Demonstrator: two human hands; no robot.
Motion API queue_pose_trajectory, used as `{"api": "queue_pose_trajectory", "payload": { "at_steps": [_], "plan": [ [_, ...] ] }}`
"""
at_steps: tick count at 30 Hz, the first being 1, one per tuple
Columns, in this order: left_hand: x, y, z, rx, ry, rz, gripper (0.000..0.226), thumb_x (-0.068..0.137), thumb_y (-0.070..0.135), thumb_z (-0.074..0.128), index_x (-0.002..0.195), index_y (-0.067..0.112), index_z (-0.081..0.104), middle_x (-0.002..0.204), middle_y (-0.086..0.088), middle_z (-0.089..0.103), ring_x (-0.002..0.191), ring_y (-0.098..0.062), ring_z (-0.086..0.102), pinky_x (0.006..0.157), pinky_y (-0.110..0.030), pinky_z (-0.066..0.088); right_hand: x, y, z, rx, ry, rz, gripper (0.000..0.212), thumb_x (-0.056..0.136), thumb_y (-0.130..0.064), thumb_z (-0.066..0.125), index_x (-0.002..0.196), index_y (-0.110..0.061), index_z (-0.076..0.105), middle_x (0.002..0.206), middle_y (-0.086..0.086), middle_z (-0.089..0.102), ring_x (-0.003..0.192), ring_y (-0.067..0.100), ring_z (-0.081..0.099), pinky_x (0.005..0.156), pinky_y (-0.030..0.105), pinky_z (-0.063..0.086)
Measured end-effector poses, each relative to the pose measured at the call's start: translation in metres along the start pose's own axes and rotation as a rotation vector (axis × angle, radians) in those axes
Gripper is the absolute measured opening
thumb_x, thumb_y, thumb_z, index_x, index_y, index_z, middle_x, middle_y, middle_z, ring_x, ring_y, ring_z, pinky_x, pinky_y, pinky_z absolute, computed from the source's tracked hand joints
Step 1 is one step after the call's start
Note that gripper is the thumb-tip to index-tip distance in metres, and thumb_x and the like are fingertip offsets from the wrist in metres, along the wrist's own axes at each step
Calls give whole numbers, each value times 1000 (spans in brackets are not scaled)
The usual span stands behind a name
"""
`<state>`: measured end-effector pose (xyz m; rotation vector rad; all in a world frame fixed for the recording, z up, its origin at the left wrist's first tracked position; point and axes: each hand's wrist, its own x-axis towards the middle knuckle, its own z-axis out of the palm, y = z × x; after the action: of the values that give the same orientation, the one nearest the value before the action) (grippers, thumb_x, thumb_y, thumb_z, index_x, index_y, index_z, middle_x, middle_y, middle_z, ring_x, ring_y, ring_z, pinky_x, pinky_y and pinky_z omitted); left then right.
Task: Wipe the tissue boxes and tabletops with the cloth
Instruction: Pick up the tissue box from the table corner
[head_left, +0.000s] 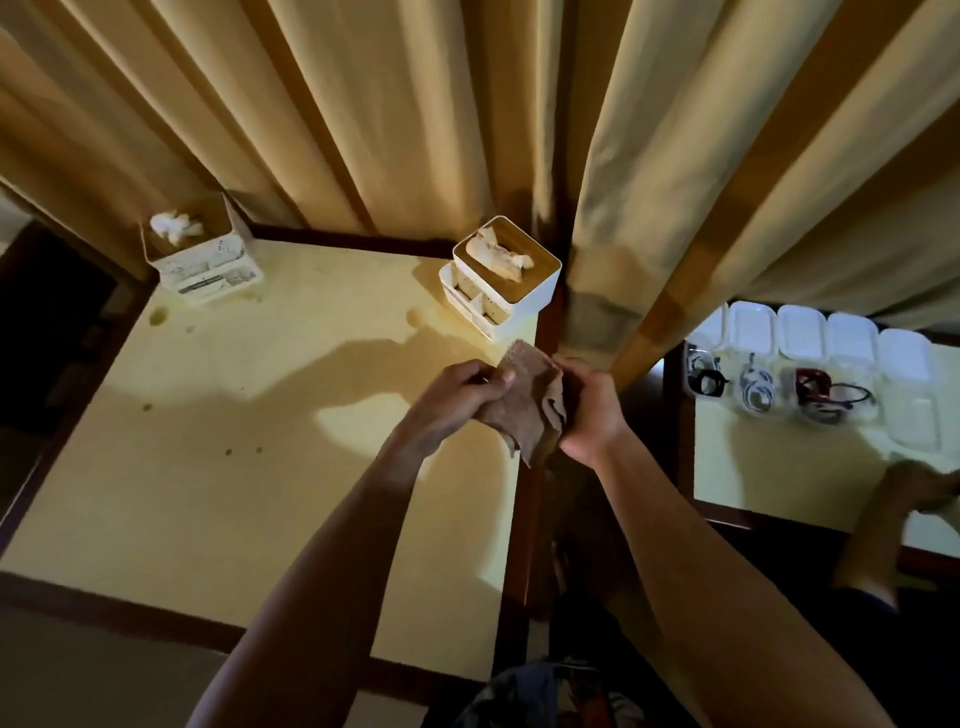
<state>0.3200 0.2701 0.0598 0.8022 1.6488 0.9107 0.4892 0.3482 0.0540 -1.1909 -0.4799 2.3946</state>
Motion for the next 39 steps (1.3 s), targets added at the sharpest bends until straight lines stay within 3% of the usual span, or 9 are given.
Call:
{"api": "queue_pose_trajectory", "payload": {
  "at_steps": [5,8,11,15,23,26,30,35,39],
  "plan": [
    [-9,3,21,-191,128,-6,26,104,26,62,108,0,66,102,-17,75,90,-25,72,74,-37,57,8,-14,-16,-278,-140,107,29,104,-28,58,116,-11,78,122,14,75,112,30,71,107,46,49],
    [-9,-1,29,-394,186,-48,36,105,26,56,124,-4,59,118,-27,68,102,-38,69,78,-49,60,19,-24,-26,-448,-125,108,27,98,-16,62,122,-10,72,117,13,73,105,29,69,90,40,55],
    [-8,-9,32,-720,103,-100,57,103,40,53,136,-6,54,126,-30,62,114,-38,64,83,-44,57,39,-31,-23,-470,-46,106,33,94,-7,68,126,-9,70,128,17,71,118,34,66,102,49,54],
    [3,-8,39,-895,126,-144,45,106,38,51,124,-2,60,104,-18,67,97,-27,65,82,-35,53,64,-40,-1,-575,-70,63,30,92,-4,72,119,-15,73,118,14,77,116,33,71,106,51,55],
    [43,-11,34,-876,504,-68,19,93,10,61,98,3,77,102,-28,71,84,-35,69,73,-41,60,107,-68,33,-1197,213,-500,37,93,-21,76,128,-19,65,122,-2,67,108,14,64,70,15,50],
    [62,-21,34,-756,574,0,20,87,-1,52,88,-17,64,81,-24,60,65,-32,57,59,-36,51,131,-80,39,-1429,325,-775,56,87,-36,81,137,-23,58,141,6,58,127,25,56,92,35,58],
    [90,-25,49,-732,704,-20,24,87,-7,39,74,1,57,74,-15,49,61,-25,46,56,-35,43,155,-91,56,-1729,384,-635,111,75,-58,86,160,-19,27,163,16,32,150,38,29,123,50,30],
    [129,-22,76,-842,703,-87,23,111,15,39,129,17,53,90,-9,53,71,-16,47,62,-30,43,177,-85,62,-1857,467,-423,133,71,-59,88,166,-16,5,172,19,10,160,38,8,129,50,11],
    [144,-16,88,-765,652,-10,51,113,43,33,162,30,28,151,1,49,110,-4,57,93,-31,50,186,-91,63,-1863,516,-455,127,72,-55,89,165,-16,11,165,18,25,152,39,24,124,52,22]
  ]
}}
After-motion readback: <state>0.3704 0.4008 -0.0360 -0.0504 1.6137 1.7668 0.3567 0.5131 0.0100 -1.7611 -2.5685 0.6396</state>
